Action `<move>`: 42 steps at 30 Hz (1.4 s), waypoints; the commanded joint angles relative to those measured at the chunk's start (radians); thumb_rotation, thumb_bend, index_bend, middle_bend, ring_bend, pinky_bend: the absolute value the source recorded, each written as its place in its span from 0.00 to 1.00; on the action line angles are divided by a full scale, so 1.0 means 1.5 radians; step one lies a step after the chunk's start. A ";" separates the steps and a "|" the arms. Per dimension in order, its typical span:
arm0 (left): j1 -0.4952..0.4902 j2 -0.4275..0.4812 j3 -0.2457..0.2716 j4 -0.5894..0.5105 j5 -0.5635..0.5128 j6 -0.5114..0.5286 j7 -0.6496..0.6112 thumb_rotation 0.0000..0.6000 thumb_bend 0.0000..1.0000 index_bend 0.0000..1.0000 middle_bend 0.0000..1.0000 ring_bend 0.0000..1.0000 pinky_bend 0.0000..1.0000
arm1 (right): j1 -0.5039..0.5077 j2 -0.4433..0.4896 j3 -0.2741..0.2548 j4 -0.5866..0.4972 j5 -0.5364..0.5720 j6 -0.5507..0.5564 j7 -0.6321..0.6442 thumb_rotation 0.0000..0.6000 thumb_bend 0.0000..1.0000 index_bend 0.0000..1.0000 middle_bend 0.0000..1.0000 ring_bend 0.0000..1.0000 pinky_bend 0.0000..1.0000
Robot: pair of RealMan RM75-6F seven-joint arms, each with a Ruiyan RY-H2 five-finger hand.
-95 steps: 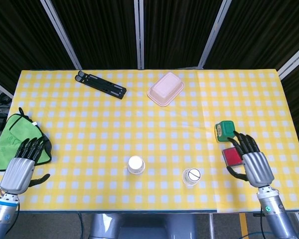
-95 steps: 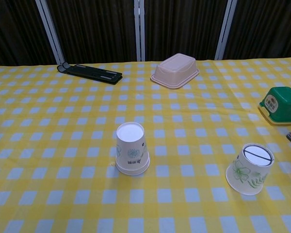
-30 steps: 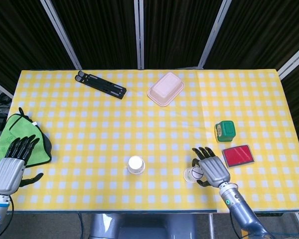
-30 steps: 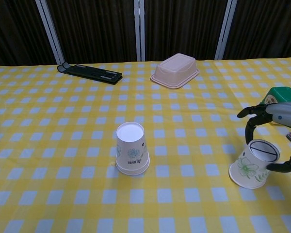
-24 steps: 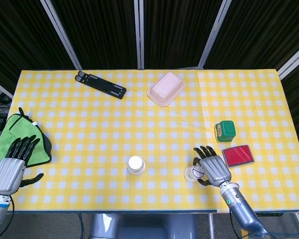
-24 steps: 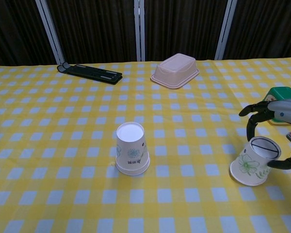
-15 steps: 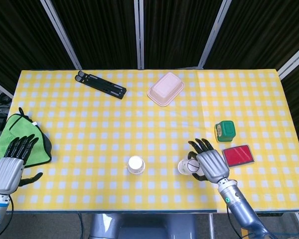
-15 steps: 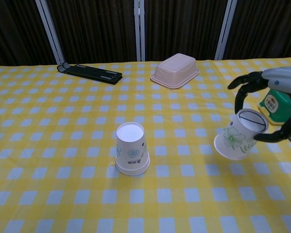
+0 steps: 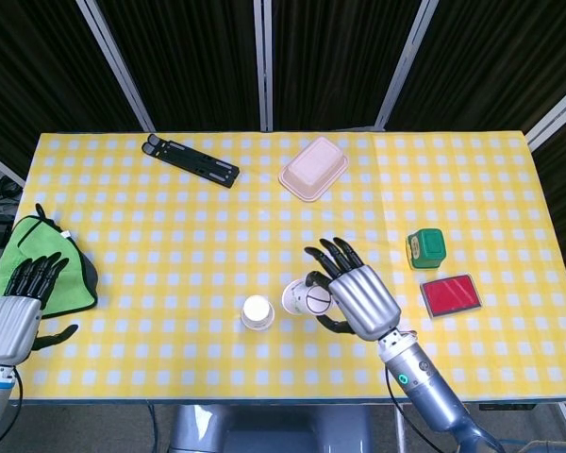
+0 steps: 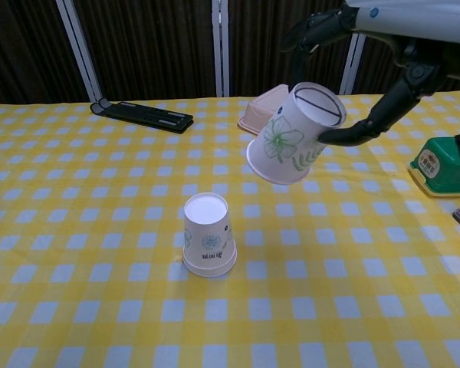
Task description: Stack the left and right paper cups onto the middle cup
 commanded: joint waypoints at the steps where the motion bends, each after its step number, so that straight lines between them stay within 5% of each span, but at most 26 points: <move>1: 0.001 0.001 -0.003 0.003 -0.003 0.000 -0.006 1.00 0.10 0.00 0.00 0.00 0.00 | 0.024 -0.038 -0.002 -0.013 0.022 -0.005 -0.045 1.00 0.20 0.50 0.11 0.00 0.00; 20: -0.001 0.009 -0.016 0.025 -0.040 -0.030 -0.043 1.00 0.10 0.00 0.00 0.00 0.00 | 0.089 -0.220 -0.007 0.083 0.091 0.017 -0.162 1.00 0.20 0.50 0.12 0.00 0.00; 42: -0.002 0.004 -0.018 0.028 -0.037 -0.036 -0.041 1.00 0.10 0.00 0.00 0.00 0.00 | 0.115 -0.249 0.008 0.136 0.135 0.023 -0.158 1.00 0.20 0.49 0.10 0.00 0.00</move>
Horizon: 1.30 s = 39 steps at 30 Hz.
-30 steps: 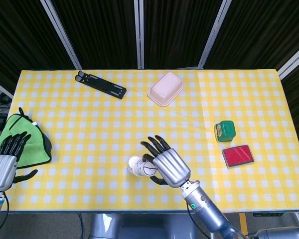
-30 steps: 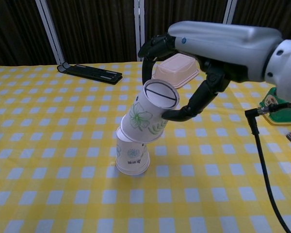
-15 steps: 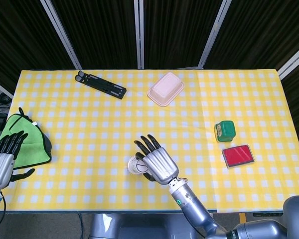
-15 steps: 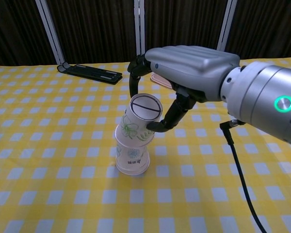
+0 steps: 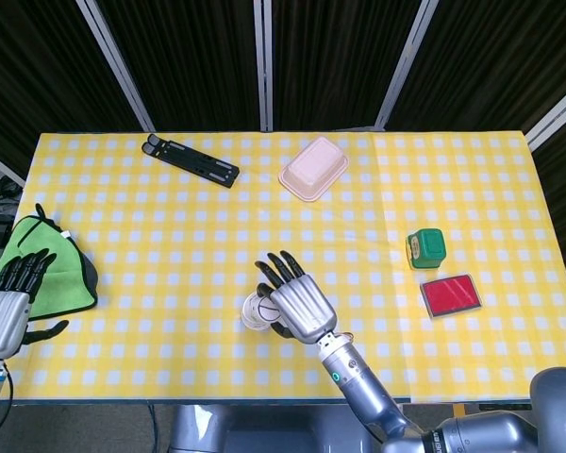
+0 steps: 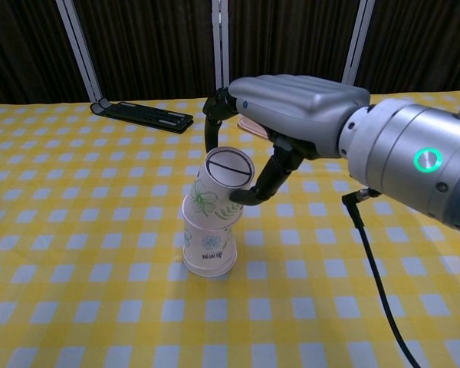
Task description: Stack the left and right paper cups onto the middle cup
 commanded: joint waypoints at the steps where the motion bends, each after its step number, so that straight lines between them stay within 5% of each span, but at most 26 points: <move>1: 0.000 -0.001 -0.001 0.001 -0.002 -0.001 0.000 1.00 0.10 0.00 0.00 0.00 0.00 | 0.005 -0.007 0.003 0.009 0.006 -0.004 0.005 1.00 0.20 0.49 0.10 0.00 0.00; 13: -0.001 -0.002 -0.003 0.004 -0.006 -0.006 -0.001 1.00 0.10 0.00 0.00 0.00 0.00 | 0.013 -0.031 0.000 0.021 0.004 0.006 0.013 1.00 0.14 0.32 0.04 0.00 0.00; 24: 0.001 -0.002 -0.003 0.003 -0.003 -0.002 0.000 1.00 0.10 0.00 0.00 0.00 0.00 | -0.002 -0.007 -0.017 -0.001 -0.019 0.041 0.003 1.00 0.14 0.28 0.01 0.00 0.00; 32: 0.002 -0.006 -0.004 0.008 -0.006 -0.003 0.008 1.00 0.10 0.00 0.00 0.00 0.00 | -0.089 0.085 -0.097 -0.001 -0.131 0.109 0.096 1.00 0.14 0.18 0.00 0.00 0.00; 39: 0.005 -0.014 0.003 0.004 -0.001 -0.001 0.035 1.00 0.09 0.00 0.00 0.00 0.00 | -0.204 0.173 -0.191 0.130 -0.257 0.193 0.306 1.00 0.14 0.07 0.00 0.00 0.00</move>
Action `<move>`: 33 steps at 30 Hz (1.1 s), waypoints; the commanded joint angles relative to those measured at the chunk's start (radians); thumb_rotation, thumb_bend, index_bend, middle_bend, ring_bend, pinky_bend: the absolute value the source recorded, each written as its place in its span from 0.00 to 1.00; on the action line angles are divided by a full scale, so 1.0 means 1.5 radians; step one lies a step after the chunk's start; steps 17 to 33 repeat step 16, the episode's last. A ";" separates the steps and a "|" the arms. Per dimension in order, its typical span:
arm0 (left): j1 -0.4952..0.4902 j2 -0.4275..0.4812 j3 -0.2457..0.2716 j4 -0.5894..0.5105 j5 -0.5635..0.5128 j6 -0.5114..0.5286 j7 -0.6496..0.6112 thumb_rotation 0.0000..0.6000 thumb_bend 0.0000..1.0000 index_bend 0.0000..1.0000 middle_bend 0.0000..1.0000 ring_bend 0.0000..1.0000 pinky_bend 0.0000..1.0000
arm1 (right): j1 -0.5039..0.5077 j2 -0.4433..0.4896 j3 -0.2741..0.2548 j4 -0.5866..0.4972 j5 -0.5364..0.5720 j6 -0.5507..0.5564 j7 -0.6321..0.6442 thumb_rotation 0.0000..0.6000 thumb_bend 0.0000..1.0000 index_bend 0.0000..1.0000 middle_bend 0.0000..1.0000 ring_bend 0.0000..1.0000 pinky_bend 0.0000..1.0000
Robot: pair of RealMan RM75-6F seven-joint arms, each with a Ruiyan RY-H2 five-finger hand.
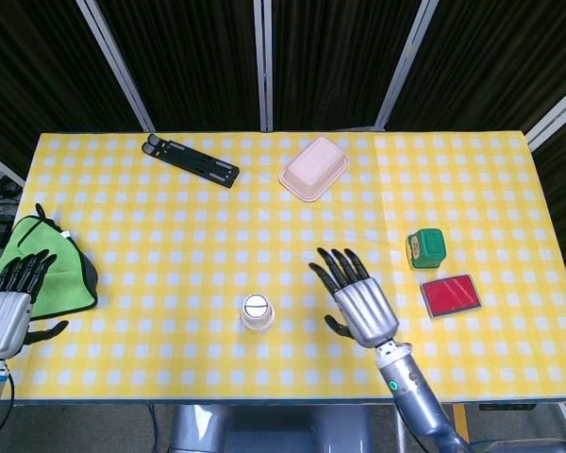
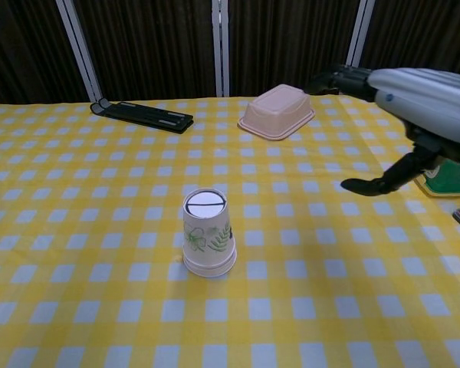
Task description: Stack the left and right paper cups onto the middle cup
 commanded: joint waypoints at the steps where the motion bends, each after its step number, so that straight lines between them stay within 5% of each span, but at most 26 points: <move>1: 0.003 -0.005 0.004 0.000 0.004 0.003 0.013 1.00 0.09 0.00 0.00 0.00 0.00 | -0.095 0.066 -0.071 0.119 -0.076 0.070 0.145 1.00 0.14 0.04 0.00 0.00 0.00; 12: 0.019 -0.028 0.011 0.019 0.002 0.019 0.048 1.00 0.08 0.00 0.00 0.00 0.00 | -0.195 0.089 -0.065 0.279 -0.048 0.099 0.298 1.00 0.14 0.00 0.00 0.00 0.00; 33: 0.019 -0.032 0.007 0.024 -0.003 0.017 0.049 1.00 0.08 0.00 0.00 0.00 0.00 | -0.207 0.097 -0.055 0.293 -0.057 0.100 0.312 1.00 0.14 0.00 0.00 0.00 0.00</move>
